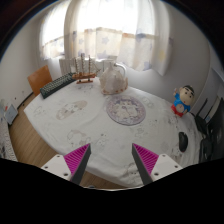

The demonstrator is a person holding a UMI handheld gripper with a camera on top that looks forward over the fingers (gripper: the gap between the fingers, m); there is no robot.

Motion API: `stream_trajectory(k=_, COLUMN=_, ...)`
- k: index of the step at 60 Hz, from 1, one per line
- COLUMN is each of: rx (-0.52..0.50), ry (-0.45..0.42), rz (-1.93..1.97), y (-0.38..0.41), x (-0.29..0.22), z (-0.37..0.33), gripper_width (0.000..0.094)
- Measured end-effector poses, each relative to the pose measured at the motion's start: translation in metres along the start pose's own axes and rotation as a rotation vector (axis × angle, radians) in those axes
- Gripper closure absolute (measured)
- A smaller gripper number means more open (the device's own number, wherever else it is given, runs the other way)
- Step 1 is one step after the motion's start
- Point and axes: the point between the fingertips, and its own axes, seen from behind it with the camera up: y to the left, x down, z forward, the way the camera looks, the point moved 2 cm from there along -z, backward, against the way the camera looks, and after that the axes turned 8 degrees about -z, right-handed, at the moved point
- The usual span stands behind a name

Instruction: Arrange mouse

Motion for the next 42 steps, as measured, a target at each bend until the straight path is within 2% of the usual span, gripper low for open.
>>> stream_trajectory(k=20, rx=0.177, ry=0.054, rz=0.158, y=-0.113, x=0.056, z=-0.007, gripper_width=0.0083)
stream_trajectory(k=42, rx=0.38, ry=0.09, rz=0.343, y=-0.24, x=0.153, z=-0.033, gripper_width=0.0082)
